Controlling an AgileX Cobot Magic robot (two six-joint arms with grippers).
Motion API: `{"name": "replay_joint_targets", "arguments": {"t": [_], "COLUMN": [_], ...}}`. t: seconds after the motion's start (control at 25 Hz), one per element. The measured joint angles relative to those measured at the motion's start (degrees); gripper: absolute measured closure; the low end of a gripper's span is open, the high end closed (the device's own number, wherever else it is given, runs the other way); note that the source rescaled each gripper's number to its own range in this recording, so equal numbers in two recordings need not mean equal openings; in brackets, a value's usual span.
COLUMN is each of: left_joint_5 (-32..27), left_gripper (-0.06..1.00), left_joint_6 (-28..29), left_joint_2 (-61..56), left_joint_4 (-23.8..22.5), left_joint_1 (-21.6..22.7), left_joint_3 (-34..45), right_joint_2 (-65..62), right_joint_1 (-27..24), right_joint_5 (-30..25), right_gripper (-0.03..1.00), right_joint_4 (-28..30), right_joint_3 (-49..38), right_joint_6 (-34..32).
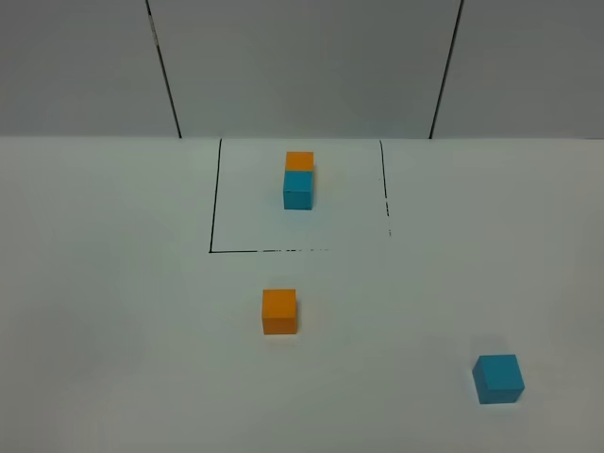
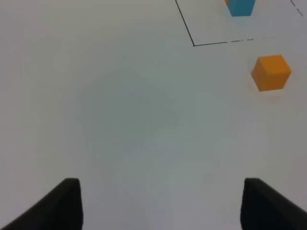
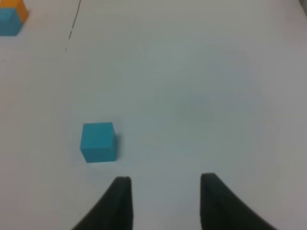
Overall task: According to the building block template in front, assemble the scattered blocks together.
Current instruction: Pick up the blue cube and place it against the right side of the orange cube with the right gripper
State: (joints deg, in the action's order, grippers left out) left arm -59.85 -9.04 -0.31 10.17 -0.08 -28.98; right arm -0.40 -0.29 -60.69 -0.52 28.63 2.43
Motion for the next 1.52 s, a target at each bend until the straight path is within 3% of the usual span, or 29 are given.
{"name": "replay_joint_targets", "arguments": {"t": [1.0, 1.12, 1.24, 1.44, 1.52], "left_joint_5": [0.0, 0.0, 0.0, 0.0, 0.0], "left_gripper": [0.46, 0.46, 0.46, 0.46, 0.46], "left_joint_6": [0.0, 0.0, 0.0, -0.1, -0.1], "left_joint_2": [0.0, 0.0, 0.0, 0.0, 0.0], "left_joint_4": [0.0, 0.0, 0.0, 0.0, 0.0], "left_joint_1": [0.0, 0.0, 0.0, 0.0, 0.0], "left_joint_3": [0.0, 0.0, 0.0, 0.0, 0.0], "right_joint_2": [0.0, 0.0, 1.3, 13.1, 19.6], "right_joint_1": [0.0, 0.0, 0.0, 0.0, 0.0], "right_joint_5": [0.0, 0.0, 0.0, 0.8, 2.3], "right_gripper": [0.97, 0.93, 0.74, 0.07, -0.02], "right_joint_4": [0.5, 0.5, -0.5, -6.0, -8.3], "right_joint_3": [0.0, 0.0, 0.0, 0.9, 2.0], "right_joint_6": [0.0, 0.0, 1.2, 8.0, 9.9]}}
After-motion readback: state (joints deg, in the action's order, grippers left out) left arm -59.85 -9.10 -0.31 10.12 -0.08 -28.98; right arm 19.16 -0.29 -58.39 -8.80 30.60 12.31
